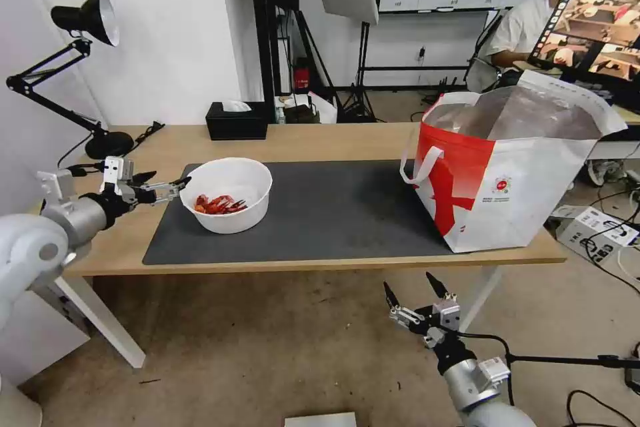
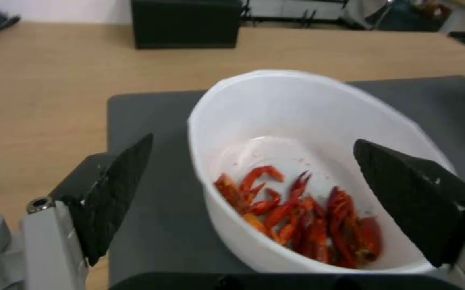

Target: Pick up the trash from the table and place it into the takeout bag.

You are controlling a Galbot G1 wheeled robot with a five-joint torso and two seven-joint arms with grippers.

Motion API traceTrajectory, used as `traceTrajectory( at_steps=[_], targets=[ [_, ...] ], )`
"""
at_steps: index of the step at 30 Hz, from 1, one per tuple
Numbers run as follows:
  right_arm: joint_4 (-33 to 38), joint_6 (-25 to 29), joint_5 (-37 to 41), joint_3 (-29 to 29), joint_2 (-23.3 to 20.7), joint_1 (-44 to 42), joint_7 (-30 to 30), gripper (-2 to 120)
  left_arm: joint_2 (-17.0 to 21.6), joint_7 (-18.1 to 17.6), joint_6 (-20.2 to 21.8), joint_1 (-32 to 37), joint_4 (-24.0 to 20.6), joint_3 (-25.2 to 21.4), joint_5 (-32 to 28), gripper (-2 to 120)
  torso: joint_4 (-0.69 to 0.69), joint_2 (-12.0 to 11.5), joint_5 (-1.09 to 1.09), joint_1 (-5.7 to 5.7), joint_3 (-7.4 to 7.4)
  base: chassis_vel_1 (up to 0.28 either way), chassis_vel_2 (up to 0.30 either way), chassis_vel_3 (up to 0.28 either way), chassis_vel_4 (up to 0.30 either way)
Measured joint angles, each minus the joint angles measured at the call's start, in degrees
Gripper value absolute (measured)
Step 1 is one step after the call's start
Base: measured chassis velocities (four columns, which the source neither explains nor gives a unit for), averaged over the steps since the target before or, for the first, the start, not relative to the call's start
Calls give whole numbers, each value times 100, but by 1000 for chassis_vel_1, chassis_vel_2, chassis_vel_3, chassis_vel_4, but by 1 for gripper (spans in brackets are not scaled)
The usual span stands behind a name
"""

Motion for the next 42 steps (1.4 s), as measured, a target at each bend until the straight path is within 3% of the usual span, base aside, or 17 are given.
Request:
traceTrajectory(
  at_steps=[8, 13, 17, 26, 32, 42],
  targets=[
    [0, 0, 0, 0, 0, 0, 0, 100, -129, -375, 433, -834, 326, 717, -113, 100, 0, 0, 0, 0, 0, 0, 0, 0, 0],
    [0, 0, 0, 0, 0, 0, 0, 100, -278, -799, 1030, -1499, 612, 1156, -695, 100, 0, 0, 0, 0, 1, 0, 0, 0, 0],
    [0, 1, 0, 0, 0, 0, 0, 100, -313, -938, 1301, -1826, 833, 1440, -941, 100, 0, 0, 0, 0, 0, 0, 0, 0, 0],
    [0, 1, 0, 0, 0, 0, 0, 100, -428, -1056, 1454, -2272, 1210, 1853, -1042, 100, 0, 0, 0, 0, 1, 0, 0, 0, 0],
    [0, 1, 0, 0, 0, 0, 0, 100, -705, -1201, 1467, -2642, 1573, 2220, -1109, 100, 0, 0, 0, 0, 0, 0, 0, 0, 0],
    [0, 1, 0, 0, 0, 0, 0, 100, -952, -1448, 1507, -2869, 1744, 2446, -1099, 100, 0, 0, 0, -1, 0, 0, 0, 0, 0]
  ],
)
